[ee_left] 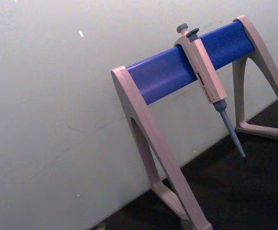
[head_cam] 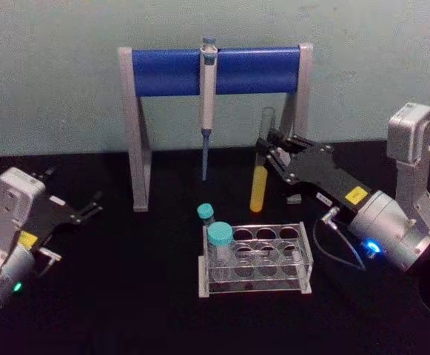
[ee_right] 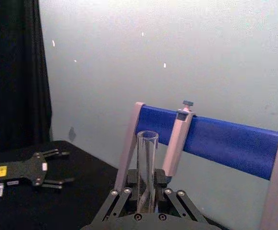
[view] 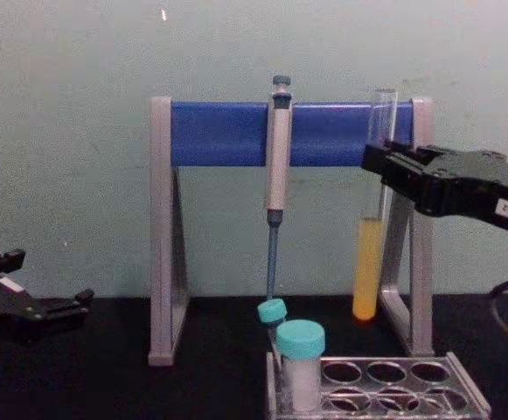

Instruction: Pick up the test tube from the test tube rack, shake it, then place it back into the test tube rack.

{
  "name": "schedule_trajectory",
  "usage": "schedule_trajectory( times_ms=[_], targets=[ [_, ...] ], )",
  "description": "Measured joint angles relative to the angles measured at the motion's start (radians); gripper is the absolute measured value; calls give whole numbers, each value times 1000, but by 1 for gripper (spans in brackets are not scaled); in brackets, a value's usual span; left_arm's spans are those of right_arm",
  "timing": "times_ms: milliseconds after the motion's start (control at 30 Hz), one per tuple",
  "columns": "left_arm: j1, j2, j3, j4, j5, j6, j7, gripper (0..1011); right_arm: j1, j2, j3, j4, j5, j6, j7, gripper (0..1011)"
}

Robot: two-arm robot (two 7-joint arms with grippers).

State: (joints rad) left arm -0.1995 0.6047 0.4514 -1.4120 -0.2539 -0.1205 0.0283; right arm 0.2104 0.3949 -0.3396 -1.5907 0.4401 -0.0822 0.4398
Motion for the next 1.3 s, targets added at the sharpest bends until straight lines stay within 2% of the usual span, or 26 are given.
schedule_trajectory(
  times_ms=[400,567,933,1133,1300],
  targets=[
    [0,0,0,0,0,0,0,1001,-1,1,13,2,-5,11,-15,227],
    [0,0,0,0,0,0,0,1002,-17,11,30,-16,-5,21,-30,226],
    [0,0,0,0,0,0,0,1001,-106,61,74,-114,5,56,-50,227],
    [0,0,0,0,0,0,0,1001,-142,73,73,-151,15,63,-40,226],
    [0,0,0,0,0,0,0,1001,-143,71,50,-158,28,63,-15,226]
  ],
)
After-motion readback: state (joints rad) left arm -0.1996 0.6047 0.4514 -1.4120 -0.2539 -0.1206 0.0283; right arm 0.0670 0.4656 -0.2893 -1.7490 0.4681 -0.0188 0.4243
